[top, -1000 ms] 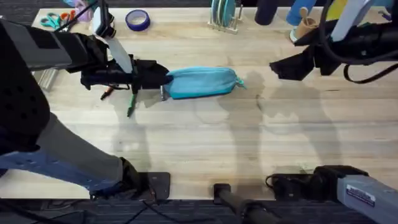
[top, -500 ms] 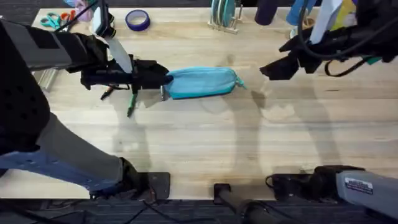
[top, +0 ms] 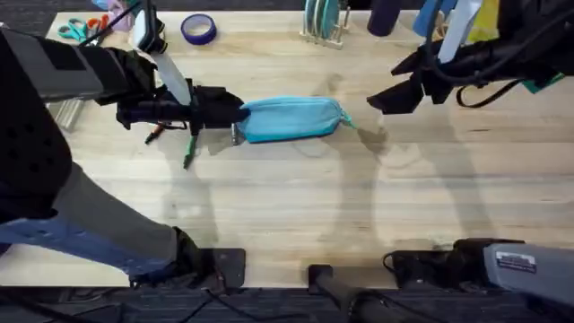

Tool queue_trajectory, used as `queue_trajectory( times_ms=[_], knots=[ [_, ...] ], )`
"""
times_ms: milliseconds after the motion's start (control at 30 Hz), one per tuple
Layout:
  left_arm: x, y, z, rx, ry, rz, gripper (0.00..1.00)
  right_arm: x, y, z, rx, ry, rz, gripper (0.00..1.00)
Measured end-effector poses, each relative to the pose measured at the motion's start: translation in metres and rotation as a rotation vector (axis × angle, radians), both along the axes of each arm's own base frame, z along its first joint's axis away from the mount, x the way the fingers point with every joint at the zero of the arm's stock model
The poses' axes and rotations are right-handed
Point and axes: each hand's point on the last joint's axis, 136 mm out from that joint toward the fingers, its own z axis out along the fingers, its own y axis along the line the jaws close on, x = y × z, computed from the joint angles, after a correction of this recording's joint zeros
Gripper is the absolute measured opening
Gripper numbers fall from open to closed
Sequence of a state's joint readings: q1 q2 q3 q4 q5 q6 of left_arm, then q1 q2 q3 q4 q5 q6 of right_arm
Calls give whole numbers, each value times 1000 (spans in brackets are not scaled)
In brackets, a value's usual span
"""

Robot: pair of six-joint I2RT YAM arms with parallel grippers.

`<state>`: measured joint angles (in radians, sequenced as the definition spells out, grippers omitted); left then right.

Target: Unzip the bag, pick up the pens from the table one at a time and place them inside, then zip the bag closed.

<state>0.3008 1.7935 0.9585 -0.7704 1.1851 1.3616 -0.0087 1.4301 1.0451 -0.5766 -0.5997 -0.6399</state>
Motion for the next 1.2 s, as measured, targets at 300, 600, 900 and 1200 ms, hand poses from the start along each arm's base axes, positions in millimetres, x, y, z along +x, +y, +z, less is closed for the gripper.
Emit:
queue_trajectory(
  times_ms=[300, 600, 900, 1200],
  knots=[
    [0, 0, 0, -4, 16, 7, 43, 2, 2, -19, 10, 50, 27, 984],
    [0, 0, 0, -8, 31, 13, 43, 3, 2, -26, -3, 43, 62, 968],
    [0, 0, 0, -10, 40, 17, 43, 3, 3, -46, -12, 82, 92, 965],
    [0, 0, 0, -10, 41, 17, 43, 2, 3, -64, -21, 113, 119, 953]
  ],
)
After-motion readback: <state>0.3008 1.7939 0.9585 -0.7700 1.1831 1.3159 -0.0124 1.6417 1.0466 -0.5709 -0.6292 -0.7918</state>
